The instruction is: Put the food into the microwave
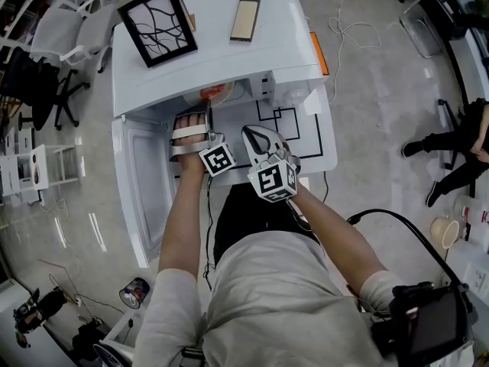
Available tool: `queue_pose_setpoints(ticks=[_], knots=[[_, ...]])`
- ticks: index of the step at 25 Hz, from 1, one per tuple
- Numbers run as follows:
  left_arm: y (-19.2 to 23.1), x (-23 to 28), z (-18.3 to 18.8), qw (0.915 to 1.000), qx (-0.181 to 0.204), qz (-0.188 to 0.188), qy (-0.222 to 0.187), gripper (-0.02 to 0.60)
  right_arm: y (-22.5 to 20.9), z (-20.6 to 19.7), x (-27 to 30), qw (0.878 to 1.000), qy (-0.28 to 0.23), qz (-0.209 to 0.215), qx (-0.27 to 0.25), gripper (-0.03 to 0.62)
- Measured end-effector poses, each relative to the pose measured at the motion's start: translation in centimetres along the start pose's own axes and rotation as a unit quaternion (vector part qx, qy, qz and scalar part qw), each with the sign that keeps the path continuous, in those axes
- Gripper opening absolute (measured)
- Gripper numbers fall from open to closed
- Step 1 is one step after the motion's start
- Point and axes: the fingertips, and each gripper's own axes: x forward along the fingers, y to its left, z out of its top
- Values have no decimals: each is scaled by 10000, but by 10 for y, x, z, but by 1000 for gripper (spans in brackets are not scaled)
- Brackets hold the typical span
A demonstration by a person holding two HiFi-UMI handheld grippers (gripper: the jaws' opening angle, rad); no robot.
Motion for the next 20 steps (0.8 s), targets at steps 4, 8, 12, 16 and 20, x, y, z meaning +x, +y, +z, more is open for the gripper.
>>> queue_pose_setpoints(ticks=[4, 8, 12, 16, 20], knots=[[3, 15, -9, 9999, 104, -52, 94, 21, 3, 4, 5, 10000, -18, 56, -68, 11], [5, 27, -12, 9998, 113, -118, 101, 20, 3, 8, 10, 9997, -31, 58, -234, 11], [7, 35, -14, 9998, 90, -157, 122, 20, 1, 10, 13, 9995, -6, 50, -300, 11], [11, 39, -15, 9991, 344, -205, 121, 20, 2, 11, 16, 9990, -8, 82, -435, 11], [2, 45, -14, 9956, 77, -934, -30, 31, 0, 15, 18, 9996, 4, 44, -282, 11]])
